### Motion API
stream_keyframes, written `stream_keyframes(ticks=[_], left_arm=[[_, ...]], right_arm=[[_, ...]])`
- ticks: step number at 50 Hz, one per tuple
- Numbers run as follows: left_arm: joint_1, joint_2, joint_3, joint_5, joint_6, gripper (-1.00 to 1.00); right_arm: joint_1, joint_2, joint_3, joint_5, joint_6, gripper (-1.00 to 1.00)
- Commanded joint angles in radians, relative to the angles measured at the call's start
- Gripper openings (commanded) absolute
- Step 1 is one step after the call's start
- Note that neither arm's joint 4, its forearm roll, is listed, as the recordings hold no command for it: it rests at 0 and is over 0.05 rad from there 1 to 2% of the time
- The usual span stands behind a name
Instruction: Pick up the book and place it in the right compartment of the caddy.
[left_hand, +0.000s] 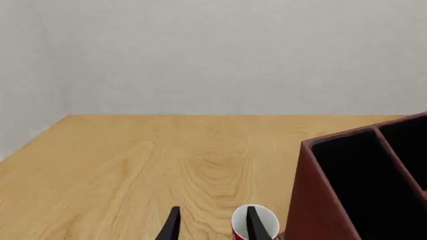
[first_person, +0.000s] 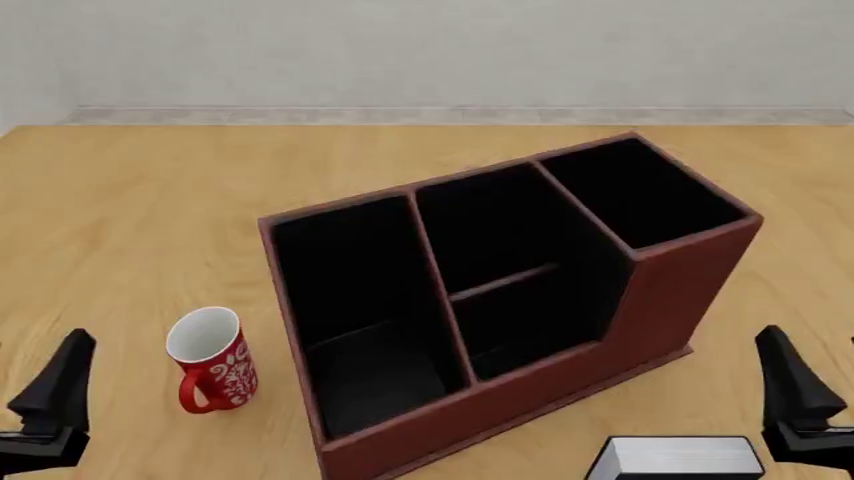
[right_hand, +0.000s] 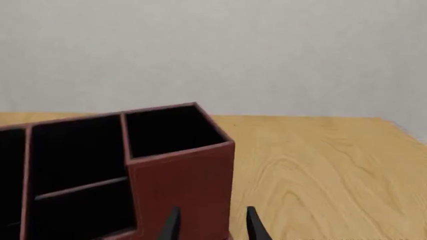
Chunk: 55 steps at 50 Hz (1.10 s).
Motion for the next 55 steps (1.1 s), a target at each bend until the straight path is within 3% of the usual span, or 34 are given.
stream_keyframes(ticks=[1, 5, 6, 20, 34, 43, 48, 55], left_arm=[[-0.002, 0.012, -0.009, -0.001, 0.002, 1.0], [-0.006, 0.01, -0.022, 0.012, 0.01, 1.0], [-0.004, 0.008, -0.027, 0.014, 0.017, 1.0], [0.003, -0.001, -0.014, 0.018, 0.044, 1.0], [-0.005, 0.023, -0.008, -0.013, 0.045, 1.0], [-0.012, 0.007, -0.004, 0.007, 0.045, 1.0], [0.003, 0.008, -0.006, 0.009, 0.045, 1.0], [0.008, -0.009, -0.003, 0.028, 0.047, 1.0]], right_arm=[[0.014, -0.052, -0.025, 0.086, -0.004, 1.0], [0.026, -0.054, -0.061, 0.136, -0.023, 1.0], [0.037, -0.05, -0.077, 0.182, -0.067, 1.0], [0.025, -0.055, -0.316, 0.436, -0.125, 1.0], [0.044, -0.055, -0.579, 0.705, -0.143, 1.0], [0.077, -0.049, -0.674, 0.806, -0.159, 1.0], [0.122, -0.013, -0.733, 0.88, -0.212, 1.0], [0.15, 0.064, -0.832, 0.986, -0.345, 1.0]])
